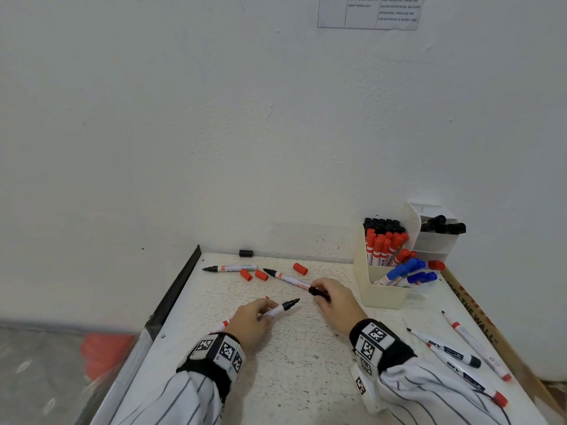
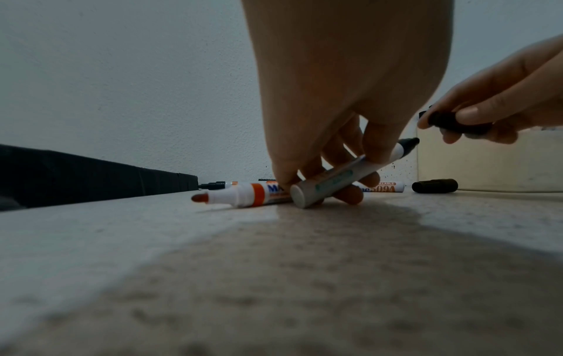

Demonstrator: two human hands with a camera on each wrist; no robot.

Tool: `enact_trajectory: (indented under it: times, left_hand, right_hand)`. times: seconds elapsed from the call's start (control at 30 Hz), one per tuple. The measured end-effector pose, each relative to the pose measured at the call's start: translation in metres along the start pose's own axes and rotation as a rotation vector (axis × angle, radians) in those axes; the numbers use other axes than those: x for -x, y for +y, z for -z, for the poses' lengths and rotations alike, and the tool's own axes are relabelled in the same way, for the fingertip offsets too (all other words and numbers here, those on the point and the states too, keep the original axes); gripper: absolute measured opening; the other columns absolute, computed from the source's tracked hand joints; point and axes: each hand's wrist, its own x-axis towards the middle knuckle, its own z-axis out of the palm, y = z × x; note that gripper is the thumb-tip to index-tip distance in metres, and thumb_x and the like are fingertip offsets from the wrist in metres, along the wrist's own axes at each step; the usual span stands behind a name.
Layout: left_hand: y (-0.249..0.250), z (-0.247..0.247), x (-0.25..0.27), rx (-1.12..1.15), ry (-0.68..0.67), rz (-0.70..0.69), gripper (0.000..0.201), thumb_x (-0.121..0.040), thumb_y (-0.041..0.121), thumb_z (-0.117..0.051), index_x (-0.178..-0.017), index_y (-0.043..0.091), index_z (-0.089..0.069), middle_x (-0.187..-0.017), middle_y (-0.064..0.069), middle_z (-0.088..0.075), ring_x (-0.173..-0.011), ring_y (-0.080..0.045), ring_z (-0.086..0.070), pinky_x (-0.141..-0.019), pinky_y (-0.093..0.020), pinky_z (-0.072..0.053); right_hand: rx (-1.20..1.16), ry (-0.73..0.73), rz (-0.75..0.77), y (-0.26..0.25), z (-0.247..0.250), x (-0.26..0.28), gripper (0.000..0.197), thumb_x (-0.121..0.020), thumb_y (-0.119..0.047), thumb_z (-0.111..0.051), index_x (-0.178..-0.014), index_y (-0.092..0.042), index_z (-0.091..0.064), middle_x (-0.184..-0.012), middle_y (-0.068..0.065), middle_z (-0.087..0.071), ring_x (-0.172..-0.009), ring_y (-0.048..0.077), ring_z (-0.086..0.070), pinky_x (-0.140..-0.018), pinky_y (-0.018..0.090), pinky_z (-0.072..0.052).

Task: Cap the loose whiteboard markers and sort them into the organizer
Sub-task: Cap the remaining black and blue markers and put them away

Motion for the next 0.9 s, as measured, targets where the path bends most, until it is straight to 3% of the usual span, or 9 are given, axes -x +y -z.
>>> enact_trajectory:
  times: [0.1,0.2,0.3,0.43,0.5,0.67,0.73,0.83,0.9]
  left_hand:
    - [0.000,0.000,0.001,-0.009,-0.005,0.001,0.023,-0.096,0.022,-0.048,-0.117,0.021,-0.058,-0.105,0.004,-0.059,-0.096,-0.012,-0.052,-0.081,-0.020,-0.038]
    - [0.001,0.001,0.001,0.009,-0.005,-0.004,0.023,-0.096,0.019,-0.047,-0.115,0.021,-0.058,-0.101,0.006,-0.058,-0.095,-0.012,-0.052,-0.082,-0.021,-0.038]
    - [0.004,0.001,0.002,0.031,-0.016,-0.011,0.022,-0.095,0.014,-0.047,-0.109,0.027,-0.057,-0.098,0.008,-0.058,-0.094,-0.012,-0.052,-0.079,-0.020,-0.036]
    - [0.006,0.000,0.001,0.082,-0.034,-0.045,0.021,-0.094,0.014,-0.049,-0.101,0.033,-0.056,-0.099,0.007,-0.062,-0.093,-0.010,-0.054,-0.079,-0.019,-0.038]
    - [0.007,0.000,0.002,0.110,-0.068,-0.065,0.019,-0.095,0.016,-0.049,-0.102,0.031,-0.058,-0.091,0.008,-0.063,-0.081,-0.006,-0.052,-0.073,-0.017,-0.039]
    - [0.007,0.002,0.003,-0.003,-0.084,-0.164,0.015,-0.088,0.024,-0.060,-0.103,0.025,-0.063,-0.084,0.013,-0.060,-0.074,0.004,-0.051,-0.067,-0.009,-0.039]
    - [0.009,0.003,0.003,-0.036,-0.112,-0.180,0.013,-0.091,0.021,-0.057,-0.099,0.023,-0.068,-0.075,0.015,-0.058,-0.069,0.003,-0.050,-0.066,-0.010,-0.037]
    - [0.013,0.003,0.005,-0.053,-0.155,-0.187,0.025,-0.093,0.021,-0.054,-0.072,0.031,-0.062,-0.065,0.012,-0.054,-0.061,0.000,-0.047,-0.064,-0.014,-0.035]
    - [0.014,0.003,0.006,-0.084,-0.142,-0.193,0.023,-0.093,0.022,-0.053,-0.073,0.026,-0.065,-0.063,0.011,-0.053,-0.060,-0.004,-0.046,-0.064,-0.019,-0.036]
  right_hand:
    - [-0.178,0.080,-0.045,-0.005,0.000,0.002,0.025,-0.087,-0.003,-0.054,-0.089,-0.026,-0.043,-0.094,-0.004,-0.050,-0.087,0.018,-0.060,-0.078,0.028,-0.052]
    - [-0.304,0.013,-0.036,-0.010,-0.002,0.005,0.034,-0.087,0.002,-0.052,-0.084,-0.030,-0.042,-0.095,-0.007,-0.050,-0.088,0.020,-0.065,-0.080,0.033,-0.055]
    - [-0.228,-0.023,-0.021,-0.008,-0.004,0.004,0.030,-0.085,-0.004,-0.057,-0.083,-0.031,-0.044,-0.091,-0.002,-0.055,-0.083,0.022,-0.062,-0.074,0.025,-0.051]
    - [-0.126,-0.087,-0.005,-0.004,-0.007,0.004,0.020,-0.087,-0.012,-0.057,-0.093,-0.030,-0.051,-0.083,-0.006,-0.052,-0.066,0.007,-0.047,-0.064,0.013,-0.040]
    - [-0.041,-0.145,-0.026,-0.004,-0.007,0.002,0.005,-0.090,-0.024,-0.056,-0.092,-0.029,-0.056,-0.081,-0.003,-0.054,-0.065,0.006,-0.046,-0.063,0.018,-0.037]
    - [-0.091,-0.240,-0.089,-0.009,-0.004,0.002,0.028,-0.094,-0.035,-0.048,-0.067,-0.025,-0.050,-0.065,-0.003,-0.047,-0.059,0.012,-0.043,-0.061,0.027,-0.035]
    - [-0.102,-0.289,-0.043,-0.008,0.000,0.002,0.018,-0.092,-0.027,-0.052,-0.074,-0.026,-0.055,-0.067,-0.004,-0.052,-0.060,0.010,-0.045,-0.061,0.022,-0.037]
    - [-0.038,-0.331,0.032,-0.006,0.004,0.002,0.010,-0.091,-0.019,-0.054,-0.095,-0.017,-0.064,-0.069,-0.007,-0.052,-0.060,0.005,-0.044,-0.056,0.013,-0.035]
    - [-0.004,-0.339,0.035,-0.007,0.005,0.002,0.013,-0.093,-0.020,-0.051,-0.090,-0.016,-0.063,-0.066,-0.007,-0.048,-0.059,0.006,-0.042,-0.054,0.014,-0.032]
